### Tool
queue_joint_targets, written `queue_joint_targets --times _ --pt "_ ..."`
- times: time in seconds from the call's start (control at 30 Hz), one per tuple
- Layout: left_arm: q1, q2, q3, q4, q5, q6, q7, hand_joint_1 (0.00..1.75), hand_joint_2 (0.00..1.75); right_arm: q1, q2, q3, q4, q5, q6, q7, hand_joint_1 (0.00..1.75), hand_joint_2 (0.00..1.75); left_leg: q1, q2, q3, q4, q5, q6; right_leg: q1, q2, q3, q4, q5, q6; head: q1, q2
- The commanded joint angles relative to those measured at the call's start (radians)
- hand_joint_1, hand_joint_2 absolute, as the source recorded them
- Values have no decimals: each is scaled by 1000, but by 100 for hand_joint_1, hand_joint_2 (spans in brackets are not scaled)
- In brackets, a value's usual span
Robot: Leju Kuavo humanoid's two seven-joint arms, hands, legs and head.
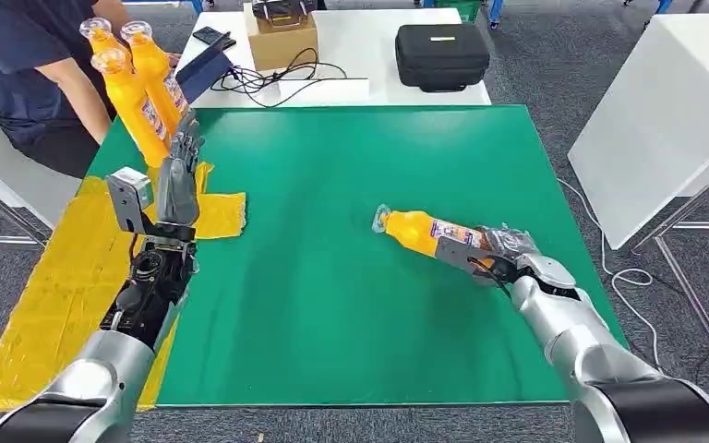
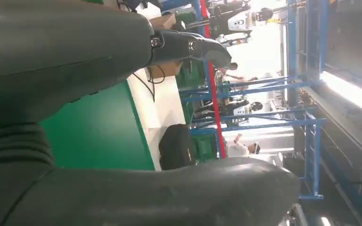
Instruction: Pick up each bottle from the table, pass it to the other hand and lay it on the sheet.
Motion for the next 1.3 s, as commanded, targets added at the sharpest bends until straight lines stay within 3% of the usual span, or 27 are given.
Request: queue_joint_targets --times 0.03,0.2,0.27,0.37,0.4,0.47,0.6,0.63,0.67,0.7,0.77,0.8,0.93,1.07,1.3 --pt "-33 19 -35 64 2 -1 2 0 0 -37 6 -32 18 -3 -3 -2 175 175 0 1 2 0 -1 -1 0 -1 2 0 -1 1 0 0" --pt "-32 19 -34 65 6 -3 2 0 0 -35 7 -36 15 -10 -20 -12 175 175 0 1 2 0 -2 -1 0 -1 2 0 -1 1 0 0" --pt "-24 21 -22 63 41 -36 5 0 0 -56 29 -85 -19 -92 -106 -103 175 175 1 1 3 1 -2 -1 1 -1 3 0 -1 1 0 0" --pt "-22 17 -5 72 117 -124 58 0 0 -91 70 -118 -103 -182 -148 -156 175 175 -1 4 0 1 -2 -1 0 3 -1 2 -1 1 0 0" --pt "-24 13 0 80 147 -149 80 0 175 -98 82 -121 -130 -214 -157 -164 175 175 -1 4 -1 1 -1 0 -1 3 -3 2 0 1 0 0" --pt "-27 5 0 93 204 -202 118 0 175 -116 105 -121 -156 -276 -161 -181 175 175 -1 4 -1 1 -2 -1 -1 3 -2 2 -1 1 0 0" --pt "-23 -8 -19 86 230 -159 136 0 175 -164 177 -86 -117 -346 -145 -200 175 175 0 5 0 2 -2 -1 0 3 -2 2 -1 1 0 0" --pt "-13 -49 38 85 320 -185 183 0 175 -151 246 -110 -164 -394 -234 -297 175 175 0 4 -1 1 -1 -1 0 2 -2 2 -1 1 0 0" --pt "8 -86 29 49 318 -166 193 0 175 -149 348 -73 -168 -364 -317 -221 175 175 1 6 1 2 -3 -1 1 4 -1 2 -1 1 0 0" --pt "16 -106 19 30 318 -150 206 0 175 -137 381 -35 -195 -354 -361 -169 175 175 0 8 2 1 -3 -1 0 6 -1 2 -1 1 0 0" --pt "16 -122 -4 16 330 -127 221 0 175 -109 381 52 -250 -400 -400 -111 175 175 1 14 4 2 -6 -2 1 11 0 3 -2 1 0 0" --pt "10 -126 -13 18 339 -119 228 0 175 -99 372 67 -262 -404 -410 -108 175 175 0 6 0 0 -2 -1 0 5 -2 2 -1 1 0 0" --pt "-7 -127 -10 30 353 -120 237 0 175 -95 365 68 -248 -433 -385 -132 175 175 2 0 -1 1 -2 -1 2 -2 -1 0 -2 1 1 0" --pt "-7 -132 -7 17 360 -129 244 0 175 -103 381 104 -219 -442 -373 -127 175 175 1 1 -4 0 0 0 1 1 -5 1 -1 1 1 0" --pt "7 -163 -31 -15 393 -157 278 0 175 -118 381 384 -164 -637 -386 -29 175 175 1 1 -2 1 -2 -1 1 -1 -2 1 -2 1 0 0"
